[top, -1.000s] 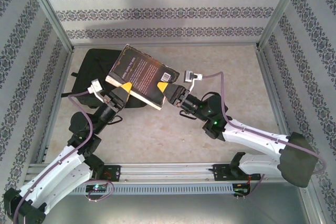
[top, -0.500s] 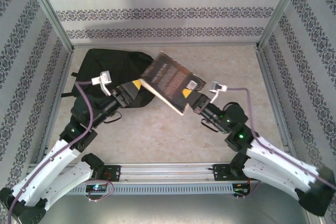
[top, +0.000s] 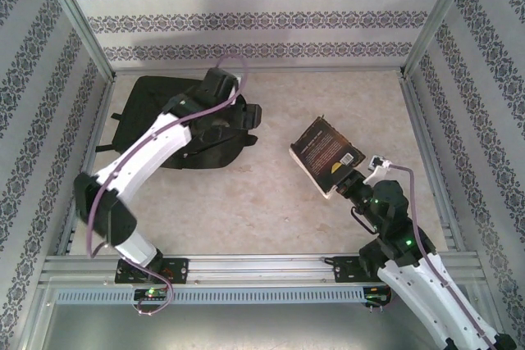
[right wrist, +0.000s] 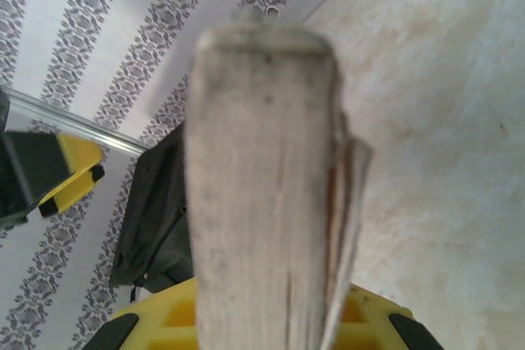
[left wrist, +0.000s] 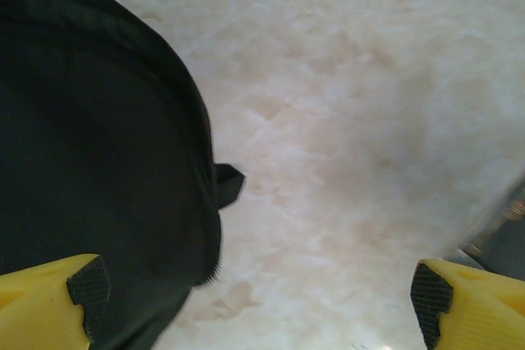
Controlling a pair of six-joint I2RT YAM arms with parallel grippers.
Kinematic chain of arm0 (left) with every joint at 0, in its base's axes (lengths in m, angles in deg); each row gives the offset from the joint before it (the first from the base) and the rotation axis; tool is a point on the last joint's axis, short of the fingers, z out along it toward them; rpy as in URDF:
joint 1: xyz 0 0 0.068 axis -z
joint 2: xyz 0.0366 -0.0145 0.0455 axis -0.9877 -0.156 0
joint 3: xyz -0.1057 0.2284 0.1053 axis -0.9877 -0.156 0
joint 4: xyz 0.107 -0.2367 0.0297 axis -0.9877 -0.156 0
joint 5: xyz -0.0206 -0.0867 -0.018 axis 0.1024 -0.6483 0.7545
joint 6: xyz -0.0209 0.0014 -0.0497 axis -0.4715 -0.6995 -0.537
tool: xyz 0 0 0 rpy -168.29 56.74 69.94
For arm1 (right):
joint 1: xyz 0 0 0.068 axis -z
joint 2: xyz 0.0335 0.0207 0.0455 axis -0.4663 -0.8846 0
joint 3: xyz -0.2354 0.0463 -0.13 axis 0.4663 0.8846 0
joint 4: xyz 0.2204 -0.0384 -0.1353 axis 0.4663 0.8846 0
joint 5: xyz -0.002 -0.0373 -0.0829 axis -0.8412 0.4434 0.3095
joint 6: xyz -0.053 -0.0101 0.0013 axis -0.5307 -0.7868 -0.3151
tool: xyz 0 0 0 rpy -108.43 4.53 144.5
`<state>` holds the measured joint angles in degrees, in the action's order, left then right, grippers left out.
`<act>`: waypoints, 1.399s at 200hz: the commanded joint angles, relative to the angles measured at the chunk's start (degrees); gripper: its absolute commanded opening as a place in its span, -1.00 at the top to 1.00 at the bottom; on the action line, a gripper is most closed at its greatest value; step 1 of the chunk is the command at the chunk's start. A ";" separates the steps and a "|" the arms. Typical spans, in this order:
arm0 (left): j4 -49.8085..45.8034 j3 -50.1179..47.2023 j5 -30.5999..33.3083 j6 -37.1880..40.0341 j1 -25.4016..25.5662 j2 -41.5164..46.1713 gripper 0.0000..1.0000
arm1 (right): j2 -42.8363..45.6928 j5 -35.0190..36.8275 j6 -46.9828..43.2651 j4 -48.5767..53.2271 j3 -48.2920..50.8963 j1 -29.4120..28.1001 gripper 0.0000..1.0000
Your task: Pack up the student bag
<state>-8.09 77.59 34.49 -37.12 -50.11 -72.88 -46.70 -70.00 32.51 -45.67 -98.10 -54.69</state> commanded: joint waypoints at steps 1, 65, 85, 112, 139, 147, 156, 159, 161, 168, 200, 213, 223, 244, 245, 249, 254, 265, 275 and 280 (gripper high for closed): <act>-7.17 4.89 6.86 6.70 -1.00 -4.57 -0.89 | -0.69 -5.68 -2.46 -2.61 -0.25 1.35 1.00; -12.20 9.92 -7.76 7.99 -6.02 -14.61 -0.72 | -1.94 -10.52 -3.61 -3.07 0.43 4.60 1.00; -12.19 9.43 -9.73 8.10 -6.63 -15.20 -0.70 | -2.46 -11.87 -3.79 -4.09 1.01 5.80 1.00; -12.43 9.94 -12.28 8.28 -6.61 -16.17 -0.69 | -3.76 -13.99 -2.97 -6.15 1.89 7.53 1.00; -13.48 10.50 -11.37 9.20 -6.61 -17.57 -0.56 | -4.64 -15.64 -2.09 -7.40 2.38 8.66 1.00; -13.67 10.42 -11.13 9.40 -6.59 -17.77 -0.51 | -4.64 -15.96 -1.72 -7.68 2.38 8.93 1.00; -13.87 10.25 -11.09 9.67 -6.66 -17.72 -0.49 | -4.57 -16.33 -1.49 -7.83 2.38 9.28 1.00; -14.00 10.24 -10.97 9.81 -6.66 -17.66 -0.48 | -4.63 -16.41 -1.43 -7.88 2.38 9.31 1.00; -14.08 10.20 -10.88 9.90 -6.66 -17.63 -0.48 | -4.64 -16.50 -1.39 -7.90 2.38 9.38 1.00; -14.44 10.20 -10.24 10.19 -6.59 -17.41 -0.47 | -4.61 -16.70 -1.30 -7.89 2.38 9.55 1.00; -15.28 9.42 -6.83 12.20 -6.60 -16.17 -0.39 | -5.02 -17.17 -1.03 -8.01 4.04 10.15 1.00; -15.40 9.03 -5.56 12.72 -6.58 -15.87 -0.38 | -5.28 -17.50 -0.78 -8.38 4.19 10.16 1.00; -15.22 8.68 -4.91 13.02 -6.58 -15.79 -0.38 | -5.50 -17.74 -0.60 -8.65 4.23 10.37 1.00; -15.50 8.70 -3.47 13.44 -6.62 -16.18 -0.35 | -5.85 -18.15 -0.41 -8.85 4.05 10.54 1.00; -15.52 8.73 -3.41 13.50 -6.60 -16.20 -0.35 | -5.88 -18.19 -0.41 -8.82 4.05 10.55 1.00; -15.67 8.75 -2.78 13.56 -6.57 -16.36 -0.33 | -5.88 -18.26 -0.42 -8.85 3.96 10.53 1.00; -15.79 8.83 -2.11 13.69 -6.54 -16.41 -0.29 | -5.99 -18.39 -0.40 -8.79 3.88 10.64 1.00; -15.99 8.83 0.14 13.89 -6.53 -16.41 -0.20 | -5.94 -18.48 -0.42 -8.68 3.70 10.70 1.00; -15.95 8.67 1.72 14.06 -6.48 -16.17 -0.11 | -5.92 -18.58 -0.42 -8.58 3.61 10.72 1.00; -15.79 8.53 2.19 14.16 -6.48 -16.04 -0.05 | -5.90 -18.66 -0.40 -8.56 3.58 10.67 1.00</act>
<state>-20.92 86.59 30.51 -24.79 -56.62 -90.04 -53.24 -87.07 31.55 -48.97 -93.93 -44.40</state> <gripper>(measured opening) 0.576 0.148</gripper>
